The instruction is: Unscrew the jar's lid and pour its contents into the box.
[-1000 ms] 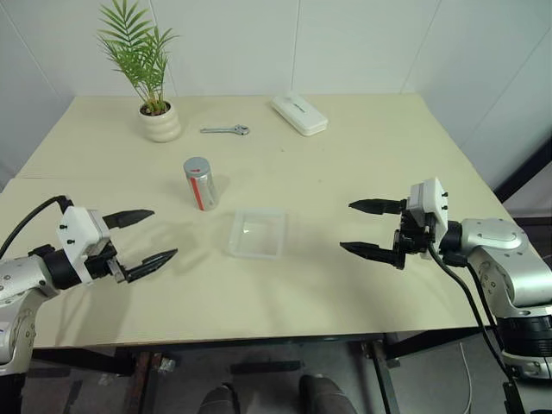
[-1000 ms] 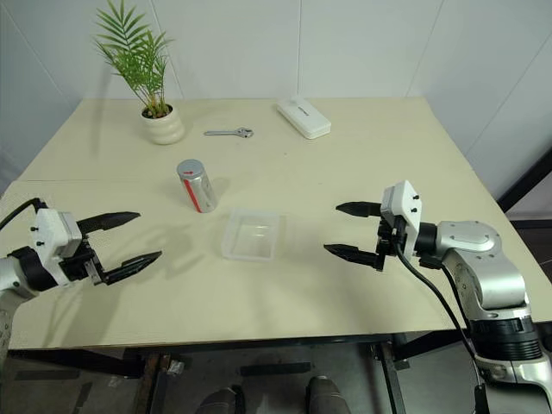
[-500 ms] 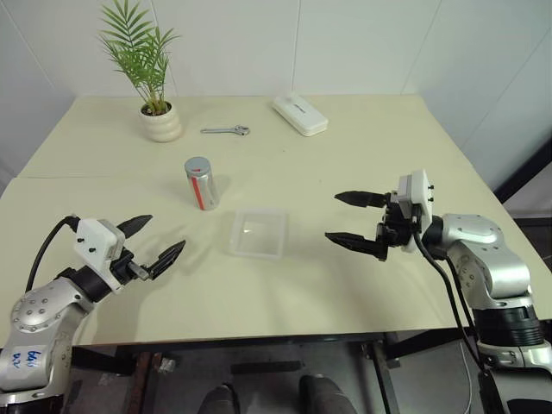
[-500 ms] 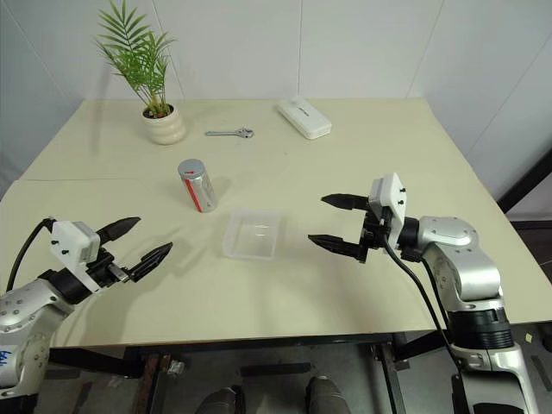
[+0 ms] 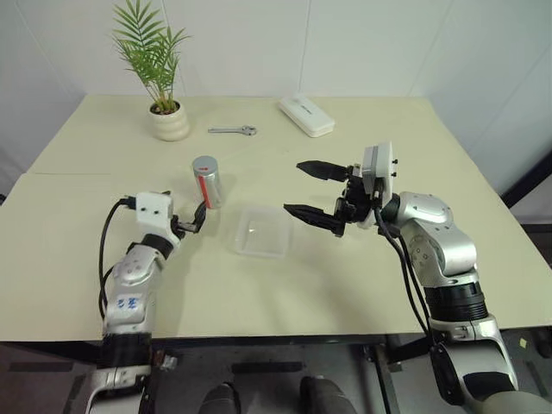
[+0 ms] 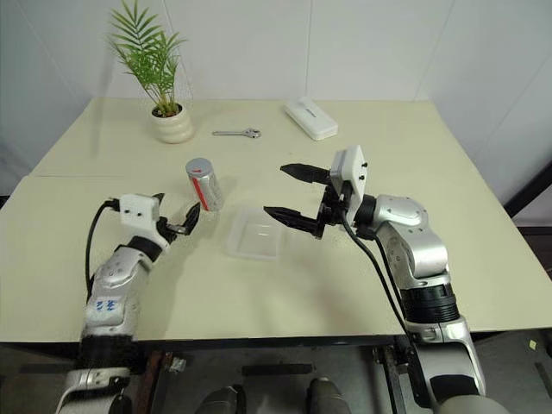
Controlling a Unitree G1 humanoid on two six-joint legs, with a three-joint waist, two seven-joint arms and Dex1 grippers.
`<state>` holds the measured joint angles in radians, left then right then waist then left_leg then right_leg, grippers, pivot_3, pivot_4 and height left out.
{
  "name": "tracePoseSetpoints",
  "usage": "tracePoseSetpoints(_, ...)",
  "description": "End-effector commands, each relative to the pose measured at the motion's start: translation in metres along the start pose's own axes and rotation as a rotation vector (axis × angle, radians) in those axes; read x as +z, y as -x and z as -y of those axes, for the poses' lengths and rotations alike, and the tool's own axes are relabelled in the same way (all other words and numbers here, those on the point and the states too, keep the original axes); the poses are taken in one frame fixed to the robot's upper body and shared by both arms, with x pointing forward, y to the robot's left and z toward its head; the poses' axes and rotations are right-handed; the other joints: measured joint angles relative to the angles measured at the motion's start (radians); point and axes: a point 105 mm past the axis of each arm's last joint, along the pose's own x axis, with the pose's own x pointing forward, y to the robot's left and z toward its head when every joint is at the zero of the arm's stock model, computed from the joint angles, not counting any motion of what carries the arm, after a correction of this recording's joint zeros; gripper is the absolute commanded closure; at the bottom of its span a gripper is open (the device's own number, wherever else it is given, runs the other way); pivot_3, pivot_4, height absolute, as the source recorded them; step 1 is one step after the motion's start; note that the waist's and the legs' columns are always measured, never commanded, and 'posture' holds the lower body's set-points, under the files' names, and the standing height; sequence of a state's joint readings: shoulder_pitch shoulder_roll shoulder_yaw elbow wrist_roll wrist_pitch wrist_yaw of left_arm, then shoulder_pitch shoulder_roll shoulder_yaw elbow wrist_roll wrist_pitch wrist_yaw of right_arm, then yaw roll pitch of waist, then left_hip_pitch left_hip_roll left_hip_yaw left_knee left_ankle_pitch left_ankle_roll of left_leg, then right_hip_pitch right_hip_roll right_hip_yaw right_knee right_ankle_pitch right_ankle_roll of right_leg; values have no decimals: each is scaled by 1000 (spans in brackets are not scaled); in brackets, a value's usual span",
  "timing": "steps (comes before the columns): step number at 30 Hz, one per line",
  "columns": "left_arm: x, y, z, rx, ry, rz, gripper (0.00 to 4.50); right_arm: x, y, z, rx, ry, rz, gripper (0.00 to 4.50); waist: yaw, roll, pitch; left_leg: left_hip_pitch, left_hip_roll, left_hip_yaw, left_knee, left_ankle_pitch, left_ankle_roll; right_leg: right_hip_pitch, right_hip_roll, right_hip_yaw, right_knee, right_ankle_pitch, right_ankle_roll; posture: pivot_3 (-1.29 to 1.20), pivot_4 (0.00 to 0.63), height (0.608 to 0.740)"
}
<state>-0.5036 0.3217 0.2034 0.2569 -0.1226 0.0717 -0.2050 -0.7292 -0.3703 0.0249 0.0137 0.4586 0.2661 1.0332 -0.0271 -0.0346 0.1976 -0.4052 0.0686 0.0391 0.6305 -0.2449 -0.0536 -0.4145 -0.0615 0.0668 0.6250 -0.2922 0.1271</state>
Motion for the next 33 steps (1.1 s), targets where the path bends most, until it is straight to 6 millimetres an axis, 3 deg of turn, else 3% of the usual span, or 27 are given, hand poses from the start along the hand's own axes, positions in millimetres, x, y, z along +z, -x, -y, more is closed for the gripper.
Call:
tracePoseSetpoints(1, 17, -20, 7, -31, -39, 73, 25, 11, -7, -8, -5, 41, 54, 0, 1, 0, 0, 0, 0, 0, 0, 0, 0, 0, 0, 0, 0, 0, 0, 0, 150, 740)
tracePoseSetpoints(14, 11, -38, 14, -103, -62, 72, 25, 5, 0, -14, -50, 23, 68, 0, 1, 0, 0, 0, 0, 1, 0, 0, 0, 0, 0, 0, 0, 0, 1, 0, 150, 740)
tracePoseSetpoints(26, 9, -21, 31, -74, -58, 84, 25, 6, 2, -19, -34, 13, 60, 0, 1, 0, 0, 0, 0, 1, 0, 0, 0, 0, 0, 0, 0, 0, 1, 0, 150, 740)
tracePoseSetpoints(33, 15, -13, 37, 33, -4, 71, 25, 12, -2, -26, 7, -8, 51, 0, 0, 0, 0, 0, 0, 0, 0, 0, -1, 0, 0, 0, 1, 0, 1, 0, 150, 740)
